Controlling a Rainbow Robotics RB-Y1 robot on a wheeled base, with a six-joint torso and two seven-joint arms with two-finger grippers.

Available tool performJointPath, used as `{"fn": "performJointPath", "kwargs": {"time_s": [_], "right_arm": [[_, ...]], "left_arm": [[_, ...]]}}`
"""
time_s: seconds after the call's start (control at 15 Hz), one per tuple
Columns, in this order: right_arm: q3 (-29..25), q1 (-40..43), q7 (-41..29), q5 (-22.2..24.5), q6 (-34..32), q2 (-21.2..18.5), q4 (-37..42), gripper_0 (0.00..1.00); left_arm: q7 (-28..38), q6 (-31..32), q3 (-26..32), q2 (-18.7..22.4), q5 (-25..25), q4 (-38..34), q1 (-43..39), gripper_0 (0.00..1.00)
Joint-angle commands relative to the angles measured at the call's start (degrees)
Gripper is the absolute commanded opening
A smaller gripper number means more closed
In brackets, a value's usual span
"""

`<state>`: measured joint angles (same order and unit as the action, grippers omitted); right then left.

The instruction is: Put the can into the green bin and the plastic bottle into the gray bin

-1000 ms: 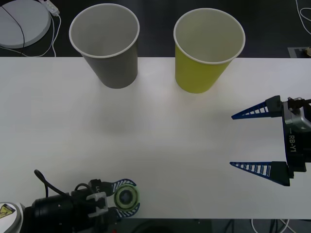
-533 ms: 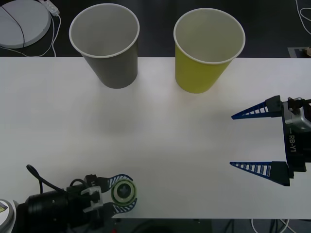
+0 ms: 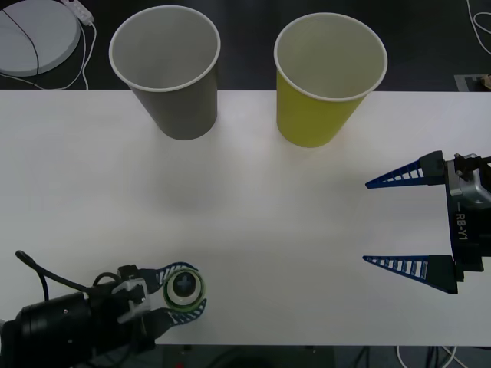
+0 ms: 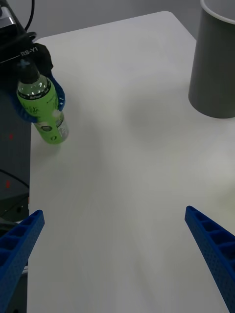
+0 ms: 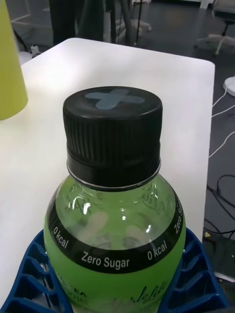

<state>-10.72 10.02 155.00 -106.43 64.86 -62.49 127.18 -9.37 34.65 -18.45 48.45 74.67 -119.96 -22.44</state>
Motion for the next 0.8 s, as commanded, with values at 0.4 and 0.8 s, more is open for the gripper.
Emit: {"fn": "performJointPath", "kwargs": {"time_s": [0.4,0.8], "right_arm": [[0.00,0.00,0.00,0.00,0.00,0.00,0.00,1.00],[0.00,0.00,0.00,0.00,0.00,0.00,0.00,1.00]], "left_arm": [[19.92,-6.70,7.47,1.12,10.93,-8.62,-7.35,0.00],[33.19,-15.05,10.19,1.03,21.13,-11.79,-10.43,0.00]]}}
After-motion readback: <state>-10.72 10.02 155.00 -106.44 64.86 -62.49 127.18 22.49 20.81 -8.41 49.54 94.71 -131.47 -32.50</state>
